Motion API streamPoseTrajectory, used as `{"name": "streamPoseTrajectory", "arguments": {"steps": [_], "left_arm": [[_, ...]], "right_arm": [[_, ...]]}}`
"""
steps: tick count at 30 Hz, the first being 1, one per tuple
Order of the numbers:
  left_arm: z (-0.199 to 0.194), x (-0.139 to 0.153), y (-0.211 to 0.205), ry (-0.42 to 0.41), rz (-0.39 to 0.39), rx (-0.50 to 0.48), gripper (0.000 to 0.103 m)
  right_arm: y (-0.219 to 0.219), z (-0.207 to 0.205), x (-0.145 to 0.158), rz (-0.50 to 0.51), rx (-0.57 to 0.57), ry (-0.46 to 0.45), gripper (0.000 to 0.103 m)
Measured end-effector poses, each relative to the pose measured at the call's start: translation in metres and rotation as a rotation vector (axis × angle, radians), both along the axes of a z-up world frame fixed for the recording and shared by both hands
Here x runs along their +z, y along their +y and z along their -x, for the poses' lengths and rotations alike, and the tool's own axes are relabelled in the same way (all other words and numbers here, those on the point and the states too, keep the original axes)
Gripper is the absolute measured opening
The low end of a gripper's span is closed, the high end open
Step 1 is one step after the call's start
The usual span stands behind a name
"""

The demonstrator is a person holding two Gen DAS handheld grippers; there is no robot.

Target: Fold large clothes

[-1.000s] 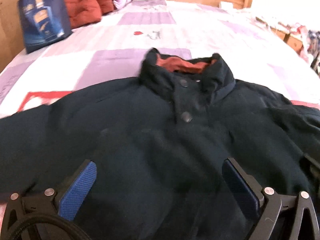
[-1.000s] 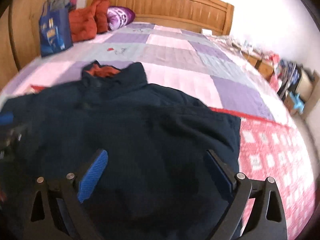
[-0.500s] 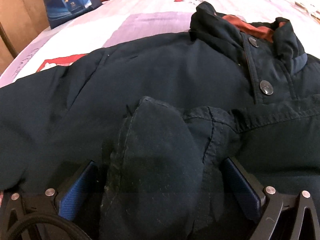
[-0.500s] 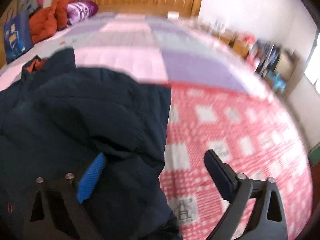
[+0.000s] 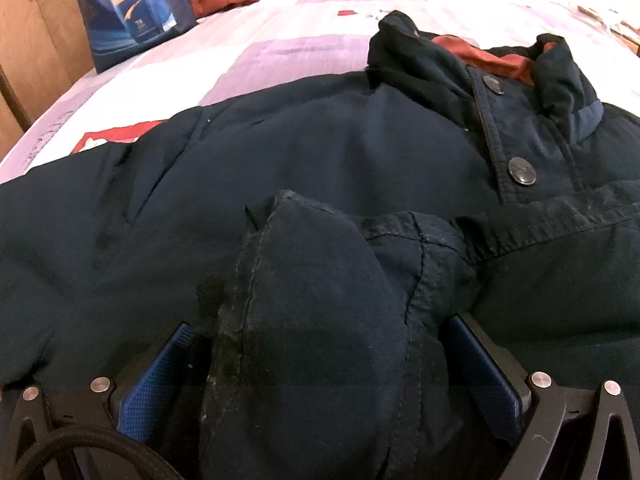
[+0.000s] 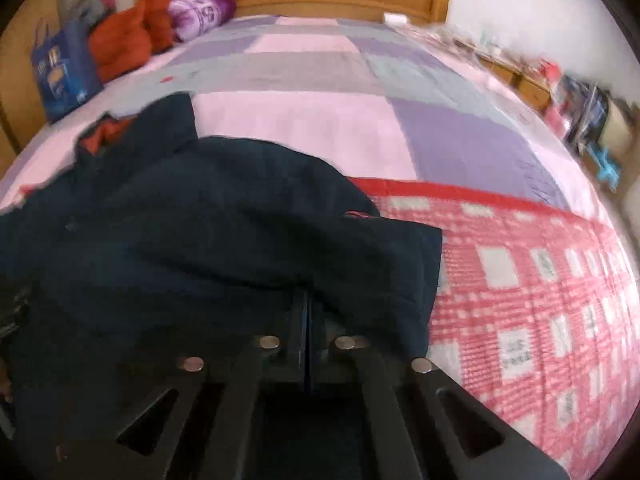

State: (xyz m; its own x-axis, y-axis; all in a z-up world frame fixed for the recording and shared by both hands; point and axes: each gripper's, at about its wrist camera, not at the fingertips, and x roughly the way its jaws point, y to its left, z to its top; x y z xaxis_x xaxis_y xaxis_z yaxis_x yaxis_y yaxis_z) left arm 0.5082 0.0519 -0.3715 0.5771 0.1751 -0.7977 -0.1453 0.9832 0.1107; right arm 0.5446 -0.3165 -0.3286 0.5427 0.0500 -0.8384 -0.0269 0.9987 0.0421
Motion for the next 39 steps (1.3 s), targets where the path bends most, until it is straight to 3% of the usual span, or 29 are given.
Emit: {"name": "streamPoseTrajectory", "arguments": {"steps": [2,4,7,9,10,13,17,19,21,28,31,35,39], "left_arm": [[0.001,-0.001,0.001,-0.006,0.002,0.001,0.103],[0.001,-0.001,0.0,-0.006,-0.005,0.001,0.103],[0.001,0.001,-0.002,-0.001,-0.018,-0.002,0.103],[0.002,0.002,-0.001,-0.001,-0.013,-0.004,0.103],[0.002,0.002,0.0,0.0,-0.011,-0.006,0.103],[0.003,0.003,-0.001,0.0,-0.015,-0.019,0.103],[0.002,0.003,0.0,0.001,-0.009,-0.027,0.103],[0.003,0.003,-0.001,0.002,-0.012,-0.026,0.103],[0.003,0.004,0.0,0.008,-0.008,-0.028,0.103],[0.016,0.013,0.012,0.037,0.049,-0.056,0.103],[0.031,0.022,0.018,0.018,0.04,-0.078,0.103],[0.055,0.031,0.033,-0.003,0.025,-0.085,0.103],[0.083,0.034,0.068,-0.002,0.077,-0.048,0.103]], "right_arm": [[0.001,-0.002,0.002,0.005,0.012,0.015,0.0],[0.018,0.001,0.006,0.093,0.006,0.005,0.0],[0.051,0.026,0.012,0.184,0.008,-0.047,0.026],[0.079,0.054,0.014,0.215,0.054,-0.08,0.063],[0.093,0.064,0.011,0.23,0.095,-0.095,0.068],[0.114,0.085,-0.001,0.32,0.153,-0.102,0.069],[0.042,0.09,-0.001,0.242,-0.109,-0.072,0.069],[0.025,0.09,-0.002,0.272,-0.171,-0.055,0.07],[0.008,0.089,-0.006,0.201,-0.21,-0.026,0.07],[0.025,0.085,-0.007,0.311,-0.185,-0.02,0.072],[0.034,0.088,0.005,0.356,-0.189,-0.036,0.072],[0.072,0.1,0.026,0.309,-0.092,-0.104,0.072],[0.132,0.102,0.029,0.248,0.033,-0.11,0.072]]}}
